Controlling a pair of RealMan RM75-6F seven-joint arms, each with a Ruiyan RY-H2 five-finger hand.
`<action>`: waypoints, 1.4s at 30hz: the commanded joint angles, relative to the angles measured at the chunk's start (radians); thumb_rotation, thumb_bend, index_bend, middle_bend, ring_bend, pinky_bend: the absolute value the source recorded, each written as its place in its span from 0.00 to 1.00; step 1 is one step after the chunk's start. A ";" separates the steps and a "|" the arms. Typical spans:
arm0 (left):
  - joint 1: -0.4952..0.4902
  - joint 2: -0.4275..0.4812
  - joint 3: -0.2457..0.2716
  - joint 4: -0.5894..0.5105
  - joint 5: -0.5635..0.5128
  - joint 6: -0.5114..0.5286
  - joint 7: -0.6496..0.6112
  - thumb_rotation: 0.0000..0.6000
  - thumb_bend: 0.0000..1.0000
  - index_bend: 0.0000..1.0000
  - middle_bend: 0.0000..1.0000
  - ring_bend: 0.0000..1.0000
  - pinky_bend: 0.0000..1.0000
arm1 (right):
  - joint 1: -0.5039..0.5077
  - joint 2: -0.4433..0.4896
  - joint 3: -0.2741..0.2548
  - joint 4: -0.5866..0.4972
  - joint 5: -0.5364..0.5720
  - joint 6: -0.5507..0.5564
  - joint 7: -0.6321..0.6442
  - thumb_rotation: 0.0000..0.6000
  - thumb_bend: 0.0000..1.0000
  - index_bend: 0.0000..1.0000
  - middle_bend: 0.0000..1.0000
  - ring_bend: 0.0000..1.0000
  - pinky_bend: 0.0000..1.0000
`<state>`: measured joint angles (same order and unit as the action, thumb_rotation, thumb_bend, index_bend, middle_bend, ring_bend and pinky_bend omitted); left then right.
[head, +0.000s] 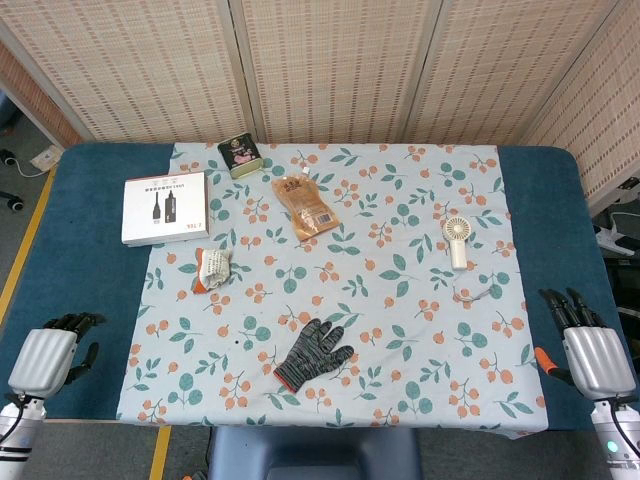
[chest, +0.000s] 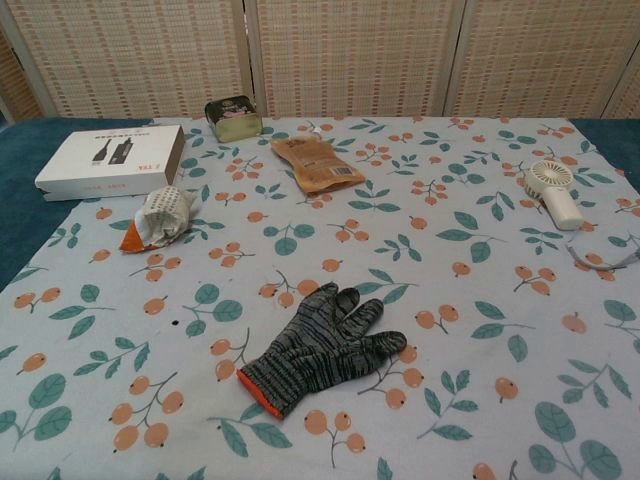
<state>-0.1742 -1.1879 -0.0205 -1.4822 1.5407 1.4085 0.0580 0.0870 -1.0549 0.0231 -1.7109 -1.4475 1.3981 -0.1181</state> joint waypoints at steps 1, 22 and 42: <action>0.002 0.001 0.000 -0.002 -0.003 0.002 0.003 1.00 0.49 0.33 0.36 0.33 0.46 | 0.003 -0.002 0.000 0.003 0.006 -0.013 0.008 1.00 0.19 0.10 0.09 0.00 0.24; 0.021 0.021 0.006 -0.023 0.001 0.035 -0.017 1.00 0.49 0.33 0.37 0.33 0.46 | 0.091 -0.052 0.065 0.067 0.143 -0.173 -0.049 1.00 0.54 0.26 0.82 0.66 0.73; 0.022 0.031 0.008 -0.041 -0.005 0.026 -0.011 1.00 0.49 0.33 0.38 0.33 0.46 | 0.404 -0.112 0.177 0.177 0.621 -0.564 -0.182 1.00 0.67 0.09 0.83 0.67 0.73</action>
<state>-0.1516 -1.1572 -0.0123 -1.5237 1.5359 1.4348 0.0469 0.4780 -1.1492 0.1935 -1.5516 -0.8371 0.8463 -0.2971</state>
